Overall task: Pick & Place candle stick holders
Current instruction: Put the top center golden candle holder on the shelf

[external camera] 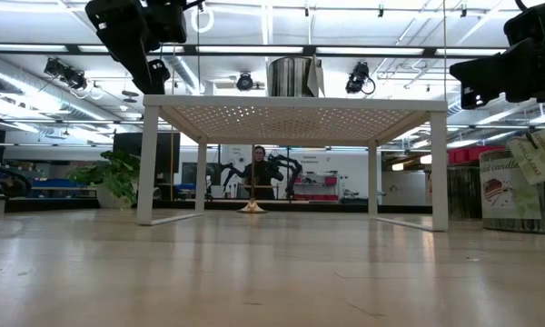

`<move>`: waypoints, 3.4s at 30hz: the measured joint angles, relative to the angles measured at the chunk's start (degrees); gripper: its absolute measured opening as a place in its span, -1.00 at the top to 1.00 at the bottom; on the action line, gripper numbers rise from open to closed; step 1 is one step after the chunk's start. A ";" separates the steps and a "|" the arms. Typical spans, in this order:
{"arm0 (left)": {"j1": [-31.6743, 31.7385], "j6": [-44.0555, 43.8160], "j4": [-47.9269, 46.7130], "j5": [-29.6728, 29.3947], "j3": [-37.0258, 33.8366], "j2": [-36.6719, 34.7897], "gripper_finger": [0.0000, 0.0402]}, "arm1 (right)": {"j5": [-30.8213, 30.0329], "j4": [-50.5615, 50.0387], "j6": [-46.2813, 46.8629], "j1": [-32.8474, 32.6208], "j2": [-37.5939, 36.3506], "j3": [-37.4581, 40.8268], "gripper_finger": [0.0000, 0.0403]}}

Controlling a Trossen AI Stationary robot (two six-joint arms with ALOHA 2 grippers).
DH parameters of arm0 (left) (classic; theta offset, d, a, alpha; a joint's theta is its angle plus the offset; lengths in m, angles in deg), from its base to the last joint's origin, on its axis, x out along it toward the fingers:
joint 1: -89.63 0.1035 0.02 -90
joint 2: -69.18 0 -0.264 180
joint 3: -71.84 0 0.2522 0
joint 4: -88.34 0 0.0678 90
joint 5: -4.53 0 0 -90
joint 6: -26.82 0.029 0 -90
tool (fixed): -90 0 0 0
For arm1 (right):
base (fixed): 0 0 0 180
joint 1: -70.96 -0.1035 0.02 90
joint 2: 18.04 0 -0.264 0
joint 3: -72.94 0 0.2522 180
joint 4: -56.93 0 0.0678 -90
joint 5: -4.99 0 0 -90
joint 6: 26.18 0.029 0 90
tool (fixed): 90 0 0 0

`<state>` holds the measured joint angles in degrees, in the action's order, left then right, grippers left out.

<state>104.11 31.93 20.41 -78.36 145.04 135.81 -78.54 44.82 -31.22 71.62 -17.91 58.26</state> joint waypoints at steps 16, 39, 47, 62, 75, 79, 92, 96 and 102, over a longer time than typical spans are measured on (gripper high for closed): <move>1.94 -1.81 0.09 -5.02 0.01 0.02 -0.97 | -0.01 0.00 0.02 0.00 0.01 -0.01 0.90; 5.18 -1.92 4.99 -4.83 0.02 0.04 -0.97 | 0.01 0.00 0.02 0.00 0.01 0.00 0.90; 5.99 -2.67 8.65 -5.16 0.09 0.07 -0.97 | -0.01 0.00 0.00 0.00 0.01 0.00 0.90; 9.63 1.77 12.93 -5.85 4.69 3.90 -0.97 | -0.01 0.00 0.02 0.00 -0.01 0.01 0.90; 16.81 9.06 24.18 -1.84 6.27 11.79 -0.98 | 0.00 0.00 0.01 0.00 -0.01 0.01 0.90; 17.71 9.07 28.47 -1.79 6.25 15.51 -0.98 | -0.01 0.02 0.00 0.00 -0.01 0.01 0.90; 20.46 5.98 37.63 -1.44 6.25 23.90 -0.98 | -0.01 0.00 0.00 0.00 -0.01 -0.01 0.90; 20.75 5.97 38.65 -1.44 6.25 25.57 -0.98 | -0.01 0.00 0.00 0.00 -0.01 0.01 0.90; 21.53 5.47 42.00 -1.98 6.23 27.88 -0.98 | -0.01 0.00 0.02 0.00 -0.01 0.01 0.90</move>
<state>125.64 37.40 62.40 -80.34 151.27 163.70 -78.55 44.82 -31.20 71.62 -17.92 58.28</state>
